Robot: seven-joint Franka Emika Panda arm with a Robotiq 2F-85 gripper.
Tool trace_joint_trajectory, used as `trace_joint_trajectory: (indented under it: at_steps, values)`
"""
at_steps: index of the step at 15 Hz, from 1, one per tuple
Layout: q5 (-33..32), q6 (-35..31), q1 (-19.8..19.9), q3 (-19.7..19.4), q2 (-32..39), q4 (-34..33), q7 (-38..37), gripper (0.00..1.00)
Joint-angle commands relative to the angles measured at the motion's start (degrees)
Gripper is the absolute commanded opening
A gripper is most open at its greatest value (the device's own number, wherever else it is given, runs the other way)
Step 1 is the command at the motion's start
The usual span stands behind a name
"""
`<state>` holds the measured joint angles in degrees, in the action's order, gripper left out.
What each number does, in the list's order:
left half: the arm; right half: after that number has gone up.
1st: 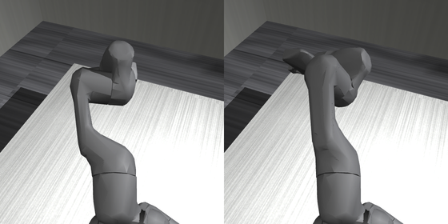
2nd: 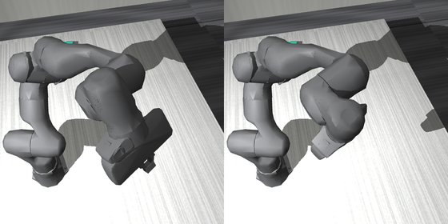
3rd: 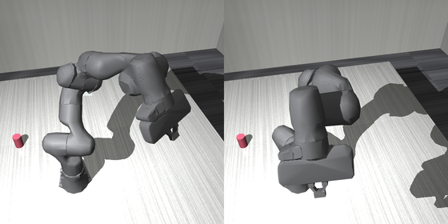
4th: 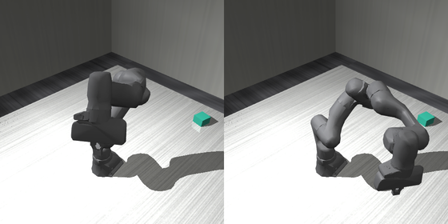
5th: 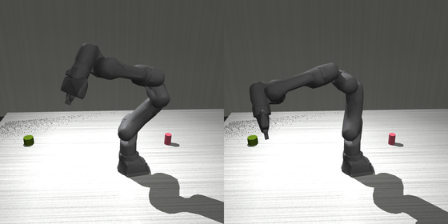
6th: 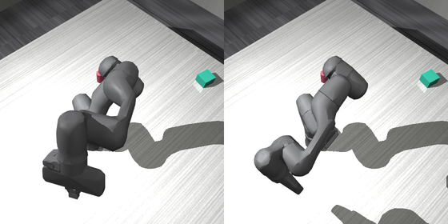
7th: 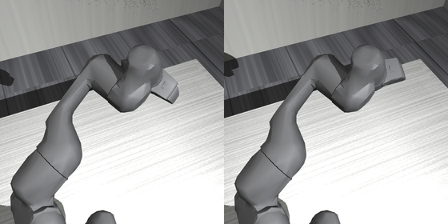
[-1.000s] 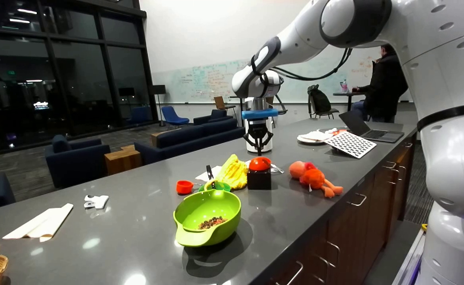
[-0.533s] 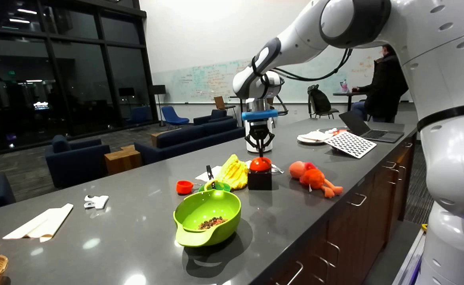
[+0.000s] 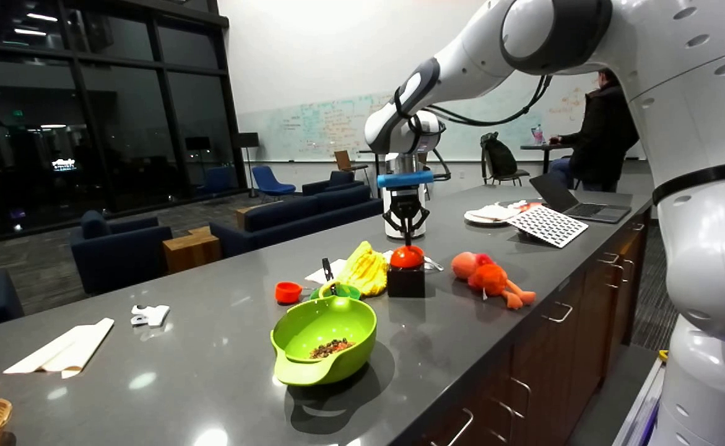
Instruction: Press on the orange plush toy
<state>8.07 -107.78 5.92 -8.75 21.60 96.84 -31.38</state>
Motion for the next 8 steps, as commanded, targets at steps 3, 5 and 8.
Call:
trace_joint_trajectory:
  at_steps: [3, 5, 8]
  values:
    - [3.9, -1.1, 0.4, 0.2, 0.7, 3.3, -0.4, 0.0]
    - [4.4, -1.4, 0.5, 0.3, 0.8, 3.6, -0.3, 0.0]
    - [4.6, -1.4, 0.6, 0.2, 0.8, 3.6, -0.4, 0.0]
